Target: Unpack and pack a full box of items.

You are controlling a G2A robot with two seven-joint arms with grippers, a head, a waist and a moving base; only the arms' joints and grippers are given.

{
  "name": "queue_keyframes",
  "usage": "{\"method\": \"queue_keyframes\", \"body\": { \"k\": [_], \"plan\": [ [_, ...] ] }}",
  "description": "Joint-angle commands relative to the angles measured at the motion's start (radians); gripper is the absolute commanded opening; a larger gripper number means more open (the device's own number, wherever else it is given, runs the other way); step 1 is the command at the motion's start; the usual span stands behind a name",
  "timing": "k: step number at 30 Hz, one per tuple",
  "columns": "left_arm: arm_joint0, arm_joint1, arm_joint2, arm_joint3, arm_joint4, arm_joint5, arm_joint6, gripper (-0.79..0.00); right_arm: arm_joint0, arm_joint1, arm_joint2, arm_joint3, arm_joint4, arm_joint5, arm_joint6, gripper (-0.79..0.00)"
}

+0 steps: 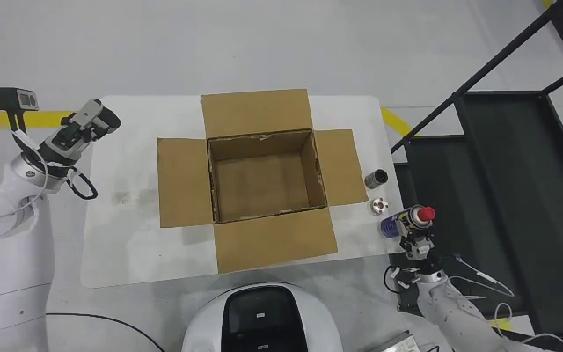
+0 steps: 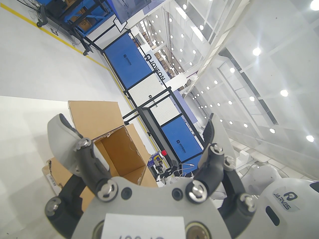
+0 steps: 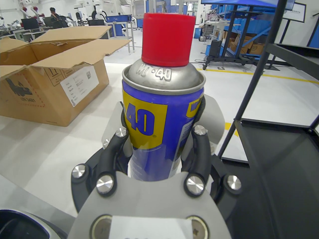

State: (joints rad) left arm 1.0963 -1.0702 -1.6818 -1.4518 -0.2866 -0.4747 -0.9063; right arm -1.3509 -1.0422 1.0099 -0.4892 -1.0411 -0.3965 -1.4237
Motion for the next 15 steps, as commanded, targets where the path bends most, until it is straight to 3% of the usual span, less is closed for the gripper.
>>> {"method": "queue_keyframes", "body": {
  "k": [1, 8, 9, 11, 13, 14, 15],
  "plan": [
    [0.000, 0.000, 0.000, 0.000, 0.000, 0.000, 0.000, 0.000, 0.015, -0.016, -0.007, 0.034, 0.023, -0.006, 0.006, -0.785],
    [0.000, 0.000, 0.000, 0.000, 0.000, 0.000, 0.000, 0.000, 0.061, -0.052, -0.023, 0.096, 0.042, -0.006, 0.006, -0.785],
    [0.000, 0.000, 0.000, 0.000, 0.000, 0.000, 0.000, 0.000, 0.067, -0.056, -0.026, 0.101, 0.038, -0.006, 0.006, -0.754],
    [0.000, 0.000, 0.000, 0.000, 0.000, 0.000, 0.000, 0.000, 0.076, -0.062, -0.031, 0.112, 0.030, -0.005, 0.005, -0.576],
    [0.000, 0.000, 0.000, 0.000, 0.000, 0.000, 0.000, 0.000, 0.084, -0.067, -0.033, 0.120, 0.027, -0.006, 0.006, -0.483],
    [0.000, 0.000, 0.000, 0.000, 0.000, 0.000, 0.000, 0.000, 0.086, -0.069, -0.034, 0.125, 0.028, -0.009, 0.009, -0.280],
    [0.000, 0.000, 0.000, 0.000, 0.000, 0.000, 0.000, 0.000, 0.089, -0.072, -0.033, 0.129, 0.030, -0.012, 0.012, -0.003]
  ]
}}
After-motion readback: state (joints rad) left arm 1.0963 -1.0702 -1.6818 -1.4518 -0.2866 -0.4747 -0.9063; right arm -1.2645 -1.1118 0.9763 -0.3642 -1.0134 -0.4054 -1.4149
